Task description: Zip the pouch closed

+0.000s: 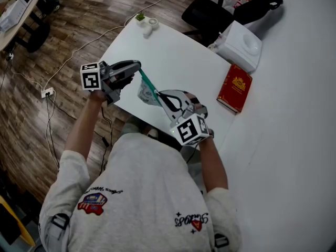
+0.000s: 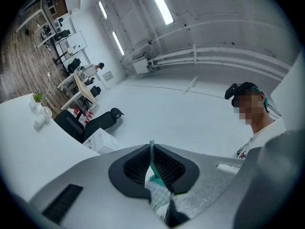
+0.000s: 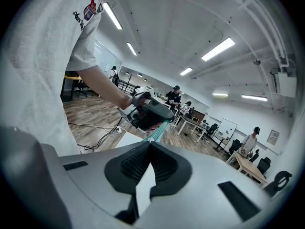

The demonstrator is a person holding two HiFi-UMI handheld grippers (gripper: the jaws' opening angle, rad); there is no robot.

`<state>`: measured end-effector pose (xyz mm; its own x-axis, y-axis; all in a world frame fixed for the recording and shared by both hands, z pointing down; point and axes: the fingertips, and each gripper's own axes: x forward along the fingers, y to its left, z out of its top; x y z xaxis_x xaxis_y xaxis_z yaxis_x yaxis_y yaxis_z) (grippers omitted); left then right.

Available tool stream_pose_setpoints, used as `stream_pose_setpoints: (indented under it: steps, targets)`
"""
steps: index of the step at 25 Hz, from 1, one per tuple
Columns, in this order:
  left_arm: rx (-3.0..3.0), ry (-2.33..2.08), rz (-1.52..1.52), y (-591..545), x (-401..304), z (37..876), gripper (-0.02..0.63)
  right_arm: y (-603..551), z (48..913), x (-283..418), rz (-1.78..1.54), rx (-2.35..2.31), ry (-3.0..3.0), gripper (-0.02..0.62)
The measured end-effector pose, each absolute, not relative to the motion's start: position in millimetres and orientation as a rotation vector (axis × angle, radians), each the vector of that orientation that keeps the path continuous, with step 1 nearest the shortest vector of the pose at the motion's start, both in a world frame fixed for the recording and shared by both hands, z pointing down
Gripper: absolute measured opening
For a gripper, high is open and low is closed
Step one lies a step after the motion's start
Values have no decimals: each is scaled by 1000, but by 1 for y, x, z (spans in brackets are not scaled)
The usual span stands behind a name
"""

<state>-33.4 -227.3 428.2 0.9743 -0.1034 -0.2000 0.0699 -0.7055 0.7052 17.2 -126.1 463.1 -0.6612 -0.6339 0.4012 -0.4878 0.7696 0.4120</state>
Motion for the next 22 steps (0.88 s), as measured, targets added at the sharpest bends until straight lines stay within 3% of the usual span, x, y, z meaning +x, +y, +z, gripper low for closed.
stream_pose_setpoints:
  steps: [22]
  targets:
    - [2343, -79, -272, -234, -42, 432, 21, -112, 479, 37, -313, 884, -2404, 3]
